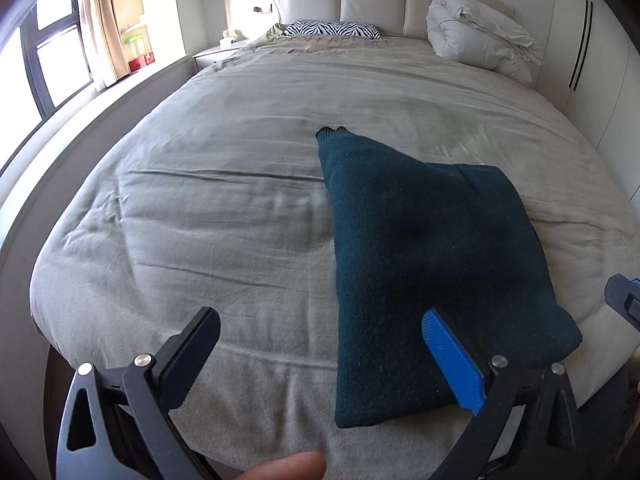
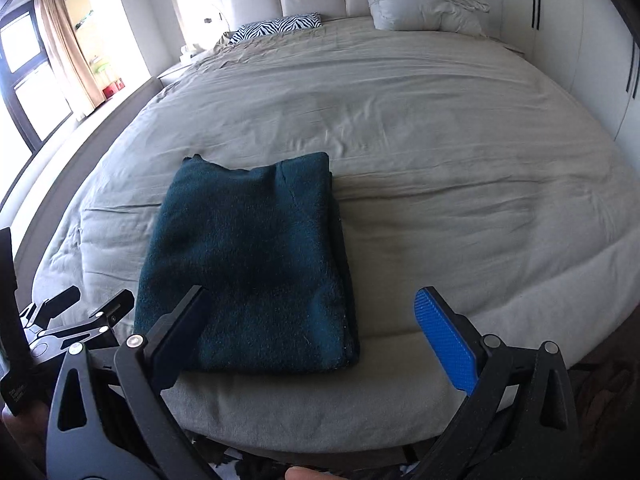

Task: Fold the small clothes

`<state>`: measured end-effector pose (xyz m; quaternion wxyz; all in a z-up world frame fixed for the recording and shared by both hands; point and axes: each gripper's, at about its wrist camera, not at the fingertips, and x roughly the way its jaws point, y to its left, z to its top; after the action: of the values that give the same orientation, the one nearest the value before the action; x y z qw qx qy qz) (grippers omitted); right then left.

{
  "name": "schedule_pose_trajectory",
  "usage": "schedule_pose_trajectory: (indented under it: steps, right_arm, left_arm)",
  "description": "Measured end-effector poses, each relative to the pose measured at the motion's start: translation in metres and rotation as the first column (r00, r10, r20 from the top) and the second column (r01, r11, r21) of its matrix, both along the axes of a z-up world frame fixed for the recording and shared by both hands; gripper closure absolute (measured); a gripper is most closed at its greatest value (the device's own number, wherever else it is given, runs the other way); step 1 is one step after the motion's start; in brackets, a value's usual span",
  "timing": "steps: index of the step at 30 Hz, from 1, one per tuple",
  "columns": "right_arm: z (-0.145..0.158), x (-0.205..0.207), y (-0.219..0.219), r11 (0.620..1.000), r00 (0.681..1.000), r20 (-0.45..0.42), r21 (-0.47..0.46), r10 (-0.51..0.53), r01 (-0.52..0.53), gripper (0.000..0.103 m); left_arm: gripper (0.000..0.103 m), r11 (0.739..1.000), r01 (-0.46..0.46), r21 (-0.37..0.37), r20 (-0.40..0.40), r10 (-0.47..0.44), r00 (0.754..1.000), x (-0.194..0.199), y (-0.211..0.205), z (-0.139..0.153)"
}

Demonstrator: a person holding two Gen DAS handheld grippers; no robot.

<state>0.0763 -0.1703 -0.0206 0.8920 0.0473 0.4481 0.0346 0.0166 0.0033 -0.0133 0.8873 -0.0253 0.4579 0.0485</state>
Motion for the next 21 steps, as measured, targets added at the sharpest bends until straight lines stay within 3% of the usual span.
schedule_pose_trajectory:
  steps: [21]
  right_arm:
    - [-0.01,0.0,0.015,1.0,0.999,-0.034,-0.009,0.026,-0.026,0.0]
  left_arm:
    - [0.0,1.0,-0.002,-0.01,-0.026,0.002,1.0,0.001,0.0,-0.008]
